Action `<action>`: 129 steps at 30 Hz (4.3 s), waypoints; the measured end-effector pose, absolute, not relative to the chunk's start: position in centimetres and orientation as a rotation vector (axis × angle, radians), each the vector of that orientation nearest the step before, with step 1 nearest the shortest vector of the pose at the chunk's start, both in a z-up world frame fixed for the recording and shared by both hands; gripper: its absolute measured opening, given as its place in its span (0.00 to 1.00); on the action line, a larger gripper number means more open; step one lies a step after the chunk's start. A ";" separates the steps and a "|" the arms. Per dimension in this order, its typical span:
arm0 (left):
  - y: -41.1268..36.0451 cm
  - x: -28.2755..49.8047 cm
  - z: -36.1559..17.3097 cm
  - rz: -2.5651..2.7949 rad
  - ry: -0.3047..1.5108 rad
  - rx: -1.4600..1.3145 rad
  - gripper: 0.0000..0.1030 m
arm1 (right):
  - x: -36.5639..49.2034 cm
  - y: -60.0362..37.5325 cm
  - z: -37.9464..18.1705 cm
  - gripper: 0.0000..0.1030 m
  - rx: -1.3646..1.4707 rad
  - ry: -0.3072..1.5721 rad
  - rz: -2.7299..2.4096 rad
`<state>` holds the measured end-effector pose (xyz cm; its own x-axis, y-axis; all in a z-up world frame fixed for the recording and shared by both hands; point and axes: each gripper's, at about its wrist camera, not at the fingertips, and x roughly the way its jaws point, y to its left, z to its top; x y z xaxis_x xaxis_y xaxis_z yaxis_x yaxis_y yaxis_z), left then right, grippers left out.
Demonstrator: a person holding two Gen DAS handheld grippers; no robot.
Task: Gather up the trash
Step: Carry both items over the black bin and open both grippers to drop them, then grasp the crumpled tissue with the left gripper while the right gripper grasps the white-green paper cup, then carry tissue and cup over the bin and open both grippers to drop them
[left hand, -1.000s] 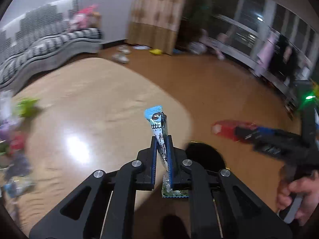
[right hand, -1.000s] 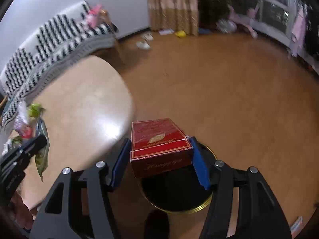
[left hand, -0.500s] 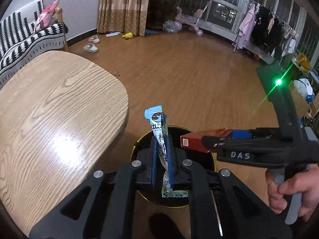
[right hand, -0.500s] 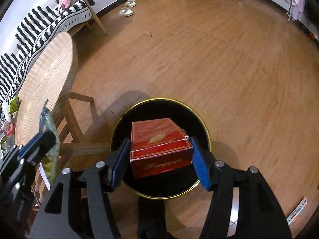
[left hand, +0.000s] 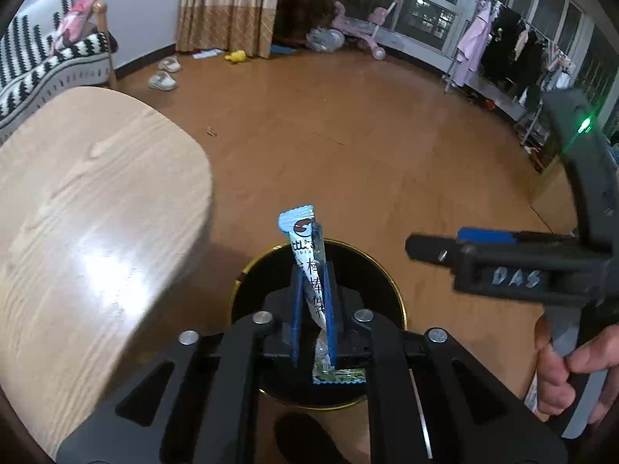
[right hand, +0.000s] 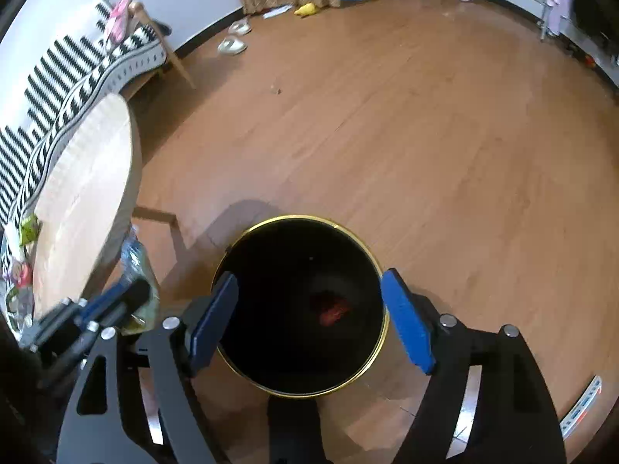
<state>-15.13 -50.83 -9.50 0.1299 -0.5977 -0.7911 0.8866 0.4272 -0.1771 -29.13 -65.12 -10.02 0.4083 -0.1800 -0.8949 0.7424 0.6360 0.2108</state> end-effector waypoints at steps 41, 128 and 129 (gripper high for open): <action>-3.0 5.1 -0.2 -0.202 0.840 0.069 0.89 | -0.1 -24.4 1.0 0.77 0.184 0.906 0.091; -40.4 -13.4 -3.5 -1.006 0.829 0.386 0.02 | -22.2 -58.0 -4.7 0.18 0.512 0.974 -0.431; -41.0 -13.4 -3.8 -1.014 0.833 0.397 0.02 | -22.8 -58.7 -5.3 0.18 0.536 0.986 -0.440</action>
<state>-13.44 -40.96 -3.78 0.2656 -0.5838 -0.7673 0.8659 0.4943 -0.0764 -22.76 -58.75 -5.33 0.4845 -0.1073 -0.8682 0.5748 0.7872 0.2235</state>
